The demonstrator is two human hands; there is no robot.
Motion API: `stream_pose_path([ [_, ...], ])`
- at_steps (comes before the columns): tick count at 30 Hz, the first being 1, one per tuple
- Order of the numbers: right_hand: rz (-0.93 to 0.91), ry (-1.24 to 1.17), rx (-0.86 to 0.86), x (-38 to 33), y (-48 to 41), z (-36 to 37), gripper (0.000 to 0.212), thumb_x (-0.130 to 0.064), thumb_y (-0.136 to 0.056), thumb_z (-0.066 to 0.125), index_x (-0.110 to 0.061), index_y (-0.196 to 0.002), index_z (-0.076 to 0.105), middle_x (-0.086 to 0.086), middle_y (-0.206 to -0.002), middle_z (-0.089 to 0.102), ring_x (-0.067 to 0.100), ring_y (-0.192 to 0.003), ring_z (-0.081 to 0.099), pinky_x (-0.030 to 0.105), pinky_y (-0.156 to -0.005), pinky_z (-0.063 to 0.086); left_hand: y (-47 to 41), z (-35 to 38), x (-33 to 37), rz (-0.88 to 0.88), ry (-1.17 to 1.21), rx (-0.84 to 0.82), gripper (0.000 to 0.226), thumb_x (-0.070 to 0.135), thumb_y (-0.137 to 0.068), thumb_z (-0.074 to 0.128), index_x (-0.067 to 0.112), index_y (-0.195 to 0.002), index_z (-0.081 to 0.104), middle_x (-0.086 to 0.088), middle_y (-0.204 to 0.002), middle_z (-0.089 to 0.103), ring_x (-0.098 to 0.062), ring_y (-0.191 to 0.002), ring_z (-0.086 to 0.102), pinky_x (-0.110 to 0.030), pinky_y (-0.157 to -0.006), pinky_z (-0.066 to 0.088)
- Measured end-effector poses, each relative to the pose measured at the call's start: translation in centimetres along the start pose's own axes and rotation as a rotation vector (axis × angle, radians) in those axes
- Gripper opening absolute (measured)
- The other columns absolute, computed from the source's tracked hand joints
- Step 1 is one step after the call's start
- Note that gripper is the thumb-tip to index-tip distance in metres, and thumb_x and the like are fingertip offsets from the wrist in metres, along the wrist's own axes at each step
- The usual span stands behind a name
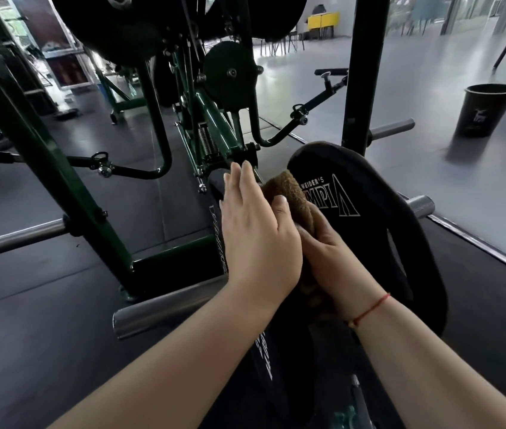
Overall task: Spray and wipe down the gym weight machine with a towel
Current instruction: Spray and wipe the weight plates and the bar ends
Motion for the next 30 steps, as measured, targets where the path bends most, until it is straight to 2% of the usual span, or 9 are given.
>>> stream_pose_path([
  [3,0.007,0.088,0.045,2.5,-1.0,-0.2,0.033,-0.026,-0.093,0.068,-0.044,-0.120,0.063,-0.010,-0.116,0.073,0.009,-0.113,0.066,0.035,-0.101,0.050,-0.2,0.3,-0.2,0.011,-0.048,0.008,0.059,0.022,-0.108,0.036,0.014,-0.162,0.014,0.004,-0.168,0.019,-0.008,-0.156,-0.002,-0.034,-0.128,0.005],
  [6,0.082,0.039,0.100,4.8,-1.3,0.2,0.043,-0.048,-0.074,0.066,-0.032,-0.114,0.063,-0.022,-0.101,0.068,-0.006,-0.098,0.062,0.026,-0.101,0.046,-0.4,0.6,-0.2,0.020,-0.108,-0.012,0.060,0.020,-0.109,0.035,0.013,-0.162,0.009,0.004,-0.167,0.024,-0.009,-0.156,-0.005,-0.035,-0.128,0.005],
  [11,0.090,0.307,0.057,6.0,-1.3,-0.2,0.046,-0.004,-0.098,0.059,-0.036,-0.130,0.051,-0.015,-0.129,0.059,0.009,-0.127,0.054,0.033,-0.110,0.042,-2.6,1.0,-0.4,0.001,-0.341,-0.086,0.060,0.010,-0.105,0.037,0.011,-0.161,0.015,-0.004,-0.163,0.033,-0.022,-0.157,-0.004,-0.044,-0.127,0.013],
  [16,0.066,0.272,0.051,4.1,0.5,-1.3,0.046,-0.001,-0.095,0.060,-0.029,-0.132,0.058,-0.010,-0.123,0.068,-0.004,-0.112,0.061,0.016,-0.102,0.043,-6.1,0.8,-1.5,-0.147,-0.295,-0.158,0.050,0.015,-0.100,0.043,0.020,-0.150,0.046,-0.018,-0.154,0.043,-0.036,-0.141,0.043,-0.052,-0.112,0.042],
  [18,0.059,0.265,0.037,3.1,1.3,-1.4,0.044,-0.006,-0.095,0.062,-0.037,-0.127,0.060,-0.016,-0.114,0.071,-0.006,-0.106,0.063,0.012,-0.095,0.045,-7.9,-0.1,-2.5,-0.197,-0.062,-0.075,0.045,0.017,-0.099,0.048,0.018,-0.144,0.054,-0.006,-0.128,0.063,-0.015,-0.105,0.065,-0.029,-0.091,0.055],
  [20,0.033,0.229,0.023,1.1,2.8,-2.0,0.040,-0.011,-0.095,0.065,-0.041,-0.123,0.062,-0.016,-0.103,0.075,-0.003,-0.097,0.068,0.013,-0.085,0.051,-8.1,-1.5,-2.5,-0.194,0.091,0.025,0.040,0.011,-0.102,0.049,0.012,-0.141,0.056,0.006,-0.111,0.064,0.005,-0.079,0.060,-0.005,-0.068,0.046],
  [22,0.035,0.153,-0.005,0.0,3.6,-2.1,0.037,-0.013,-0.095,0.066,-0.037,-0.124,0.065,-0.011,-0.096,0.076,0.003,-0.087,0.071,0.016,-0.072,0.053,-6.9,-2.4,-3.6,-0.198,0.162,0.064,0.043,0.016,-0.103,0.050,0.013,-0.146,0.050,0.003,-0.136,0.056,0.009,-0.103,0.056,-0.009,-0.091,0.043],
  [25,0.007,0.105,0.011,-1.5,4.1,-2.2,0.036,-0.014,-0.095,0.067,-0.035,-0.124,0.066,-0.007,-0.099,0.076,0.008,-0.090,0.072,0.019,-0.072,0.054,-2.0,-2.2,-5.0,-0.217,0.275,0.054,0.051,0.030,-0.103,0.052,0.023,-0.153,0.040,0.004,-0.152,0.045,-0.009,-0.136,0.044,-0.036,-0.118,0.034],
  [30,-0.009,0.116,0.045,-0.5,1.3,-1.4,0.034,-0.016,-0.098,0.063,-0.032,-0.128,0.063,-0.010,-0.102,0.075,0.000,-0.095,0.069,0.013,-0.080,0.052,6.0,0.7,-3.4,-0.067,0.238,-0.037,0.067,0.029,-0.107,0.041,0.034,-0.160,0.000,0.024,-0.167,-0.002,0.015,-0.148,-0.002,-0.025,-0.127,0.006],
])
Point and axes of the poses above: each hand's wrist, its own y-axis away from the middle knuckle, its own z-axis out of the palm, x = y × z, the point moved 9 cm from there along -y, towards the middle knuckle
